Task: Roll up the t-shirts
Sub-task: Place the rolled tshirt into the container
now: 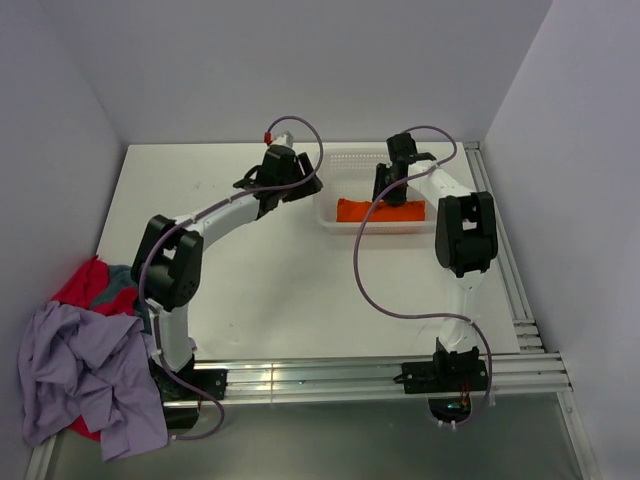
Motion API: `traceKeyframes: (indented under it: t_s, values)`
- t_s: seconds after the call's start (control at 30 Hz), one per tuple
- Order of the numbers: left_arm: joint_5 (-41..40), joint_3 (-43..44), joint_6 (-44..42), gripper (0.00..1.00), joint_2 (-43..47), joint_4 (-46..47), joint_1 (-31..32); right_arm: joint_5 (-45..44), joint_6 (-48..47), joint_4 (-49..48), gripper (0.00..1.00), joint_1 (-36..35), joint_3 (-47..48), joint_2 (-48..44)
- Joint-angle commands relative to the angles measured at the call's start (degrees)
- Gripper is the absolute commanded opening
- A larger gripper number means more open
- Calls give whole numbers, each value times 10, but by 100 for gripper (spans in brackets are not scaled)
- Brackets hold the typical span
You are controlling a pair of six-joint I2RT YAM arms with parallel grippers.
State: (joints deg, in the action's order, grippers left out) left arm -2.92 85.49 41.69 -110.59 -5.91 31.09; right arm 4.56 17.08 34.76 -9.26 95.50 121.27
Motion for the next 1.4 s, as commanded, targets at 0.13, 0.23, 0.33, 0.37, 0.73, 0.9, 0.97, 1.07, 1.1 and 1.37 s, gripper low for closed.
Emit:
traceKeyframes:
  t_s: [0.13, 0.23, 0.33, 0.37, 0.73, 0.9, 0.97, 1.07, 1.1, 1.37]
  values:
    - [61, 19, 20, 68, -57, 64, -3, -2, -19, 31, 50, -12, 28, 15]
    - [54, 40, 21, 64, -74, 61, -3, -5, -23, 39, 50, -20, 26, 13]
    - [48, 53, 23, 44, -97, 39, -3, -11, -28, 47, 50, -30, 25, 12]
    - [48, 54, 27, 38, -100, 42, -3, -10, -29, 50, 50, -32, 24, 12]
    - [32, 32, 80, 0, -95, 63, -3, -10, -42, 81, 52, -59, -6, -5]
    - [7, 24, 94, 0, -89, 68, -3, -13, -52, 94, 54, -67, -27, -26]
    - [6, 28, 95, 0, -90, 68, -2, -28, -50, 94, 58, -67, -31, -31]
    - [10, 35, 97, 0, -97, 71, -1, -38, -35, 88, 77, -65, -30, -37]
    - [11, 38, 97, 0, -100, 74, 0, -45, -31, 89, 80, -64, -25, -37]
    - [15, 70, 111, 0, -125, 83, 1, -118, 22, 44, 98, -38, -2, -132]
